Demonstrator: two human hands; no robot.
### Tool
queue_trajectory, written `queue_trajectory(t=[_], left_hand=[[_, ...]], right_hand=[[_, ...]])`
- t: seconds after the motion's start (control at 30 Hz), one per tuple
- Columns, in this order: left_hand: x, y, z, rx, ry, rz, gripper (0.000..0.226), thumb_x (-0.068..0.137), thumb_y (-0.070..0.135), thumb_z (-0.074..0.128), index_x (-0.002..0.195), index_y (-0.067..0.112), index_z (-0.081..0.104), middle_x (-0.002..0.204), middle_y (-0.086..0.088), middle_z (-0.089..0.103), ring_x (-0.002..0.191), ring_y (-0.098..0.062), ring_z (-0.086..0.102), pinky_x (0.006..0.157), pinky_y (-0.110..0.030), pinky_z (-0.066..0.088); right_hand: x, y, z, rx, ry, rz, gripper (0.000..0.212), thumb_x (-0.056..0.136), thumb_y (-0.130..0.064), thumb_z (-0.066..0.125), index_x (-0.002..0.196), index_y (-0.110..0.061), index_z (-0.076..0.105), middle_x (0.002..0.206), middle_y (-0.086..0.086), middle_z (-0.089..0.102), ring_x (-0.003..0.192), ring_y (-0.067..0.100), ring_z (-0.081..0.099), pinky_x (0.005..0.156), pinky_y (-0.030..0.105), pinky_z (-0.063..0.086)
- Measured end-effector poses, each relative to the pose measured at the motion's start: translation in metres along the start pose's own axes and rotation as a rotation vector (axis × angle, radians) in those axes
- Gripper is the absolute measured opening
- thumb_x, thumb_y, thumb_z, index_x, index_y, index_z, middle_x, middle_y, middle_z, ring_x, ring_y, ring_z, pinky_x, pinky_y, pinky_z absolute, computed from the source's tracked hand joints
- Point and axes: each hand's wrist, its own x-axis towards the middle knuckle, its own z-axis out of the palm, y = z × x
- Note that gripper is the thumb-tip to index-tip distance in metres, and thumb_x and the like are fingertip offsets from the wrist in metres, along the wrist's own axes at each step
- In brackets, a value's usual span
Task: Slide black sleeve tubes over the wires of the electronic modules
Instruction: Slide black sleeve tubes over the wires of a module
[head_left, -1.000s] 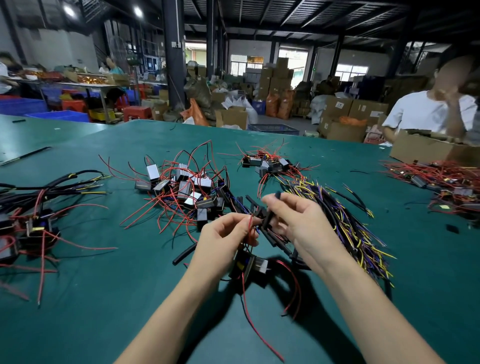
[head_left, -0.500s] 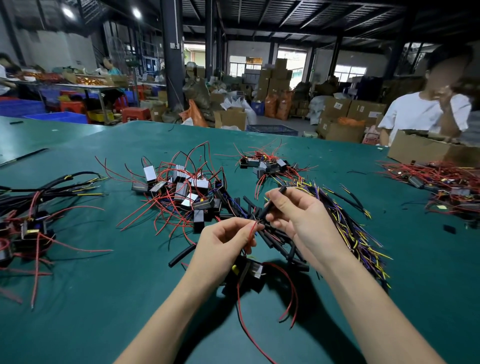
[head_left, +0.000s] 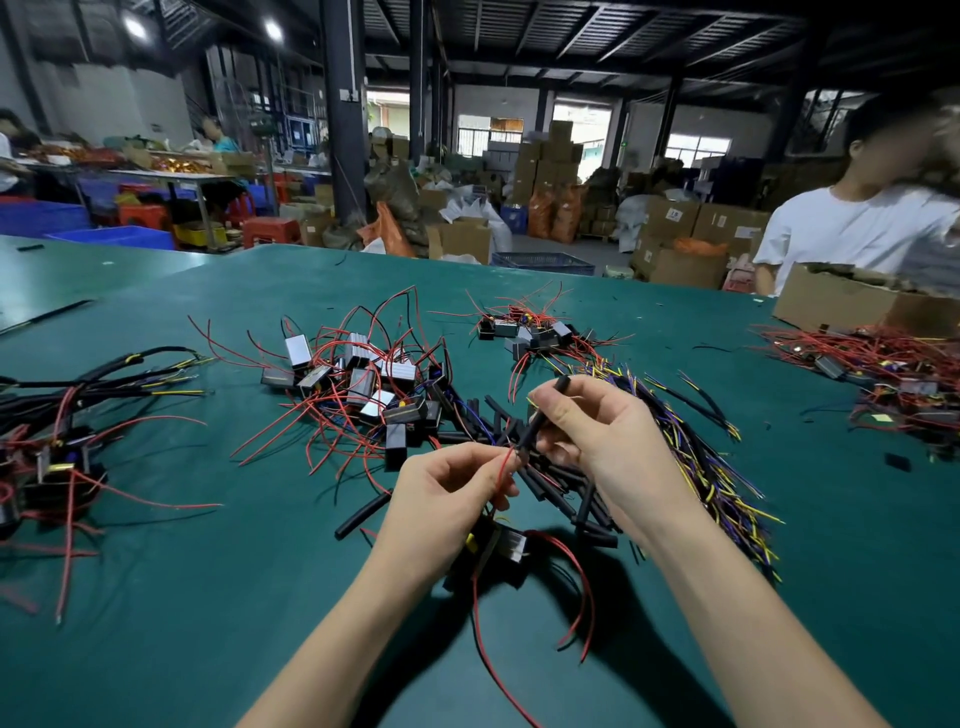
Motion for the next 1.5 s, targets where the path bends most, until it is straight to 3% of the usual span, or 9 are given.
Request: queue_trajectory(t=[0.2,0.43,0.6,0.77,1.0,1.2,1.33,1.5], left_hand=[[-0.001,0.001,-0.001,-0.056,-0.011,0.005,0.003,0.075,0.013,0.072,0.073,0.014,0.071,0.065,-0.008,0.070,0.059,-0.014,0.062,0.062,-0.021,0.053],[0.001,-0.003,-0.005,-0.011,0.002,-0.038,0.009,0.074,0.009,0.077,0.080,0.006,0.071,0.072,-0.009,0.072,0.064,-0.012,0.065,0.064,-0.019,0.051],[0.003,-0.002,-0.015,-0.040,-0.111,-0.140,0.022,0.074,0.002,0.077,0.093,0.011,0.072,0.090,-0.010,0.074,0.080,-0.012,0.069,0.071,-0.016,0.051],[0.003,0.001,-0.019,0.108,-0.084,-0.100,0.013,0.074,0.013,0.079,0.076,0.025,0.077,0.080,0.002,0.075,0.072,-0.002,0.066,0.068,-0.012,0.048],[0.002,-0.002,-0.014,0.166,-0.017,-0.080,0.012,0.073,0.009,0.079,0.082,0.015,0.075,0.079,-0.005,0.075,0.073,-0.012,0.068,0.075,-0.027,0.055],[0.001,-0.003,-0.012,0.197,0.024,-0.055,0.009,0.075,0.009,0.078,0.073,0.016,0.073,0.071,-0.002,0.073,0.064,-0.007,0.064,0.060,-0.018,0.050],[0.001,-0.002,-0.016,0.272,0.014,-0.054,0.010,0.072,0.020,0.082,0.071,0.020,0.072,0.070,0.005,0.071,0.065,-0.004,0.061,0.061,-0.017,0.048],[0.004,0.002,-0.026,0.359,-0.070,-0.129,0.010,0.073,0.022,0.081,0.073,0.019,0.071,0.055,0.010,0.059,0.047,-0.006,0.043,0.046,-0.016,0.035]], right_hand=[[0.001,0.001,-0.003,0.005,-0.019,0.013,0.007,0.088,-0.011,0.063,0.081,-0.010,0.064,0.060,-0.005,0.061,0.054,0.011,0.054,0.053,0.020,0.043],[0.000,0.009,-0.001,-0.042,-0.090,0.070,0.006,0.086,-0.012,0.066,0.083,-0.007,0.065,0.059,-0.003,0.061,0.051,0.008,0.053,0.049,0.016,0.041],[0.000,0.014,-0.005,-0.108,-0.047,0.084,0.015,0.085,-0.018,0.068,0.088,-0.003,0.069,0.055,-0.001,0.049,0.045,0.007,0.037,0.045,0.013,0.033],[0.001,0.015,-0.008,-0.149,-0.080,0.108,0.018,0.087,-0.020,0.066,0.091,-0.003,0.071,0.059,-0.005,0.060,0.049,0.005,0.044,0.046,0.012,0.035],[-0.002,0.019,-0.005,-0.305,-0.202,0.159,0.019,0.090,-0.023,0.063,0.091,-0.007,0.074,0.058,-0.009,0.059,0.054,0.003,0.046,0.051,0.014,0.035],[0.001,0.010,-0.016,-0.031,-0.087,0.184,0.012,0.088,-0.014,0.063,0.097,-0.010,0.070,0.073,0.000,0.068,0.062,0.010,0.052,0.050,0.015,0.039],[0.000,0.011,-0.015,-0.163,-0.150,0.167,0.011,0.088,-0.011,0.064,0.095,-0.009,0.071,0.072,-0.002,0.067,0.062,0.008,0.053,0.052,0.017,0.039],[-0.002,0.016,-0.005,-0.243,-0.142,0.128,0.006,0.086,-0.011,0.067,0.084,-0.008,0.071,0.058,-0.005,0.062,0.048,0.003,0.048,0.050,0.014,0.038]])
